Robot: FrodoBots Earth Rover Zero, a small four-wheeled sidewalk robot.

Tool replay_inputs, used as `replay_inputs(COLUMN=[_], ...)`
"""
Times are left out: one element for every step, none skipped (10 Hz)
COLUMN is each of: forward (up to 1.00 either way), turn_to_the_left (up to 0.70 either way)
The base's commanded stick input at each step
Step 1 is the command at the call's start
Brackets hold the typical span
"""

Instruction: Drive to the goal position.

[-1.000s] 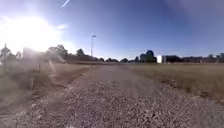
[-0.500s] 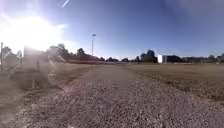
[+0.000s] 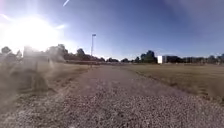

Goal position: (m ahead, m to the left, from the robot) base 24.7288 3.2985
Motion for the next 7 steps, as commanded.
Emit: replay_inputs(forward=[0.5, 0.5, 0.5, 0.5, 0.5, 0.5, 0.5], turn_to_the_left=[0.0, 0.0, 0.0, 0.0, 0.0, 0.0, 0.0])
